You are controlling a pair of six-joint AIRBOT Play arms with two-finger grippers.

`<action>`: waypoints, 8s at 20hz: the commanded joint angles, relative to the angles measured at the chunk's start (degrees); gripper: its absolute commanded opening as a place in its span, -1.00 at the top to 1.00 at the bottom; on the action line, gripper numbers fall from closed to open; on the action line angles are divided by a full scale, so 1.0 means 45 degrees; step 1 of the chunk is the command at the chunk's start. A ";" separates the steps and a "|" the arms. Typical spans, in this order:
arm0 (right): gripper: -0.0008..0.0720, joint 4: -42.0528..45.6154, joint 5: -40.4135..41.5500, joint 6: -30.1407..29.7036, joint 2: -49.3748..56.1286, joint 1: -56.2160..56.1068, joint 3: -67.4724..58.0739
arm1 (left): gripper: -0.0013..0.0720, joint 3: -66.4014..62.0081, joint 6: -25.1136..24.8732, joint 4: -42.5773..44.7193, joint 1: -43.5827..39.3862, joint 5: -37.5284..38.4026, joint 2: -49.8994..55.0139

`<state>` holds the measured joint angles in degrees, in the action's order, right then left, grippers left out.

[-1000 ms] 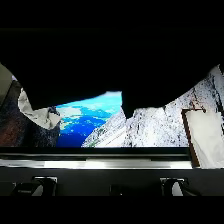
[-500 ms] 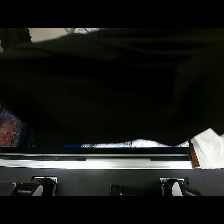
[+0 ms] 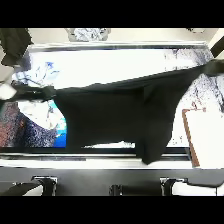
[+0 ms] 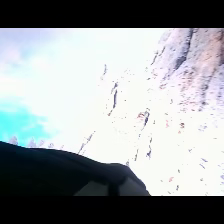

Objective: Fold the shirts.

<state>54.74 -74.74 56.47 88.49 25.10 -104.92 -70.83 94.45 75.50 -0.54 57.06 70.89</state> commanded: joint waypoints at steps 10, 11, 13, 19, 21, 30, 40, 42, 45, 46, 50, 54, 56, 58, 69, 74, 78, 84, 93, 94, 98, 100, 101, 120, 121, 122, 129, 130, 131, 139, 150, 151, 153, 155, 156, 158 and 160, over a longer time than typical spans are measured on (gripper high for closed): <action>-0.70 -0.0219 0.0442 -0.0238 0.3419 -0.1846 -0.0063 | -0.84 -0.3055 -0.1515 -0.1399 0.1064 0.3677 0.4731; -0.70 0.0554 -0.0355 -0.0267 0.3055 -0.1574 -0.0063 | -0.84 -0.3167 -0.2118 -0.1399 0.1481 0.4847 0.4580; -0.70 0.1710 -0.2793 -0.0267 0.2599 -0.0801 -0.0049 | -0.82 -0.2341 -0.2137 -0.1409 0.2273 0.6067 0.3939; -0.70 0.1885 -0.5804 -0.0733 0.2098 -0.0010 0.2025 | -0.67 0.5207 -0.3298 -0.1681 0.2545 0.3672 0.0933; -0.70 0.1957 -0.5469 -0.0811 0.1836 -0.0233 0.2569 | -0.67 0.6188 -0.3385 -0.1996 0.2545 0.3007 0.0831; -0.69 0.2341 -0.4590 -0.0942 0.1831 -0.0253 0.2579 | -0.24 0.6902 -0.3060 -0.3944 0.1729 0.0131 0.0894; -0.58 0.2380 -0.2205 -0.0690 0.1846 -0.0253 0.4692 | 0.90 0.6897 -0.2681 -0.3934 0.1209 -0.0233 0.0826; -0.56 0.2040 -0.1491 -0.0690 0.2152 -0.0253 0.5187 | 0.89 0.6897 -0.2676 -0.3934 0.1209 -0.0228 0.0699; -0.48 0.0879 -0.1229 -0.0690 0.3031 -0.0253 0.5241 | 0.89 0.6897 -0.2701 -0.3934 0.1209 -0.0233 0.0471; -0.47 0.0442 -0.1229 -0.0690 0.3322 -0.0301 0.5246 | 0.89 0.6897 -0.2705 -0.3934 0.1209 -0.0233 0.0413; -0.34 0.0821 -0.0733 -0.0461 0.3939 -0.1059 0.5246 | 0.89 0.6858 -0.2705 -0.3934 0.1209 -0.0228 0.0384; 0.87 0.1195 -0.0933 -0.0432 0.3929 -0.1491 0.5051 | 0.89 0.6489 -0.2720 -0.3925 0.1423 0.0117 0.0389; 0.87 0.1321 -0.1336 -0.1239 0.3332 -0.1491 0.4435 | 0.90 0.5100 -0.3711 -0.3881 0.1846 0.1613 0.0287; 0.87 0.1375 -0.1180 -0.1719 0.1894 -0.1491 0.3201 | 0.91 0.2895 -0.3643 -0.3007 0.2069 0.2186 -0.0510; 0.87 0.3235 0.5042 -0.2939 -1.0180 -0.1491 -0.0869 | 0.90 -0.8437 -0.3181 -0.2637 0.2084 0.0019 -0.6620; 0.87 0.4138 0.3691 -0.2705 -1.1647 -0.1491 -0.0869 | 0.90 -0.8442 -0.3070 -0.2001 0.2084 0.0219 -0.7480; 0.87 0.4255 0.2948 -0.1962 -1.1623 -0.1491 -0.0869 | 0.90 -0.8097 -0.2424 -0.1263 0.2084 0.0335 -0.7252; 0.87 0.5289 -0.2783 -0.0724 -0.8063 -0.1491 -0.0636 | 0.90 -0.5081 -0.2424 -0.0942 0.2084 0.1792 -0.4954; 0.87 0.1064 -0.0287 0.0053 0.2001 -0.1520 0.2341 | 0.90 -0.1695 -0.2618 -0.1987 0.2084 0.0899 0.3832; 0.87 0.0029 0.0787 -0.0029 0.2662 -0.1520 0.2341 | 0.90 -0.1894 -0.2618 -0.2589 0.2079 0.0389 0.4527; 0.87 -0.2249 0.3181 -0.0034 0.3886 -0.1515 0.2341 | 0.90 -0.2725 -0.2715 -0.3653 0.2089 -0.1088 0.6115; 0.87 -0.2220 0.2550 -0.0816 0.3798 -0.1477 0.2312 | 0.90 -0.2973 -0.3240 -0.3653 0.2181 -0.0772 0.6217; 0.87 -0.1933 0.1807 -0.1375 0.3677 -0.1481 0.2225 | 0.90 -0.3167 -0.3813 -0.3653 0.2273 -0.0029 0.6198; -0.52 0.2647 -0.2438 -0.0044 0.2365 -0.1481 0.4269 | -0.54 -0.2977 -0.4109 -0.2535 0.2773 0.7582 0.6484; -0.59 0.2735 -0.2429 -0.0126 0.2006 -0.1477 0.3997 | -0.54 -0.3390 -0.3944 -0.2535 0.2982 0.7864 0.6392; -0.63 0.3070 -0.2472 -0.0136 0.1593 -0.1481 0.3793 | -0.54 -0.3745 -0.3648 -0.2535 0.3225 0.8009 0.6217; -0.60 0.4299 -0.4488 -0.0063 -0.0272 -0.1491 0.5717 | -0.51 0.0199 -0.3565 -0.0967 0.4027 0.7339 0.3492; -0.58 0.4269 -0.4240 -0.0058 -0.0631 -0.1491 0.6577 | -0.51 0.1535 -0.3570 -0.0971 0.4041 0.6756 0.2982; -0.58 0.4211 -0.3949 -0.0073 -0.1035 -0.1491 0.7470 | -0.51 0.2958 -0.3599 -0.1088 0.4036 0.6018 0.2399; -0.59 0.4415 -0.2686 -0.0466 -0.3016 -0.1491 1.0486 | -0.24 0.6722 -0.4478 -0.2982 0.3983 0.3619 0.1302; -0.77 0.3643 -0.1923 -0.0792 -0.4896 -0.1491 1.3814 | 0.89 0.6839 -0.4483 -0.3031 0.3089 0.2837 0.1355; -0.77 0.3152 -0.1758 -0.0976 -0.5226 -0.1491 1.4382 | 0.89 0.6839 -0.4483 -0.3031 0.3089 0.2822 0.1345; -0.77 0.3031 -0.1200 -0.0971 -0.5770 -0.1491 1.5426 | 0.89 0.6839 -0.4580 -0.3031 0.3089 0.2822 0.1345; -0.76 0.2943 -0.0748 -0.0894 -0.5843 -0.1491 1.6228 | 0.89 0.6839 -0.4580 -0.3031 0.3089 0.2827 0.1345; -0.73 0.2739 -0.0544 -0.0899 -0.5843 -0.1491 1.6543 | 0.89 0.6839 -0.4580 -0.3031 0.3089 0.2827 0.1345; -0.67 0.2191 -0.0005 -0.1156 -0.5843 -0.1496 1.6946 | 0.89 0.6839 -0.4580 -0.3031 0.3089 0.2827 0.1345; -0.56 0.1933 0.0651 -0.1214 -0.5843 -0.1496 1.7024 | 0.89 0.6839 -0.4580 -0.3031 0.3089 0.2832 0.1345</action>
<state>66.06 -76.14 51.72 62.59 18.44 -30.55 -40.07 73.93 61.52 13.39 70.17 76.95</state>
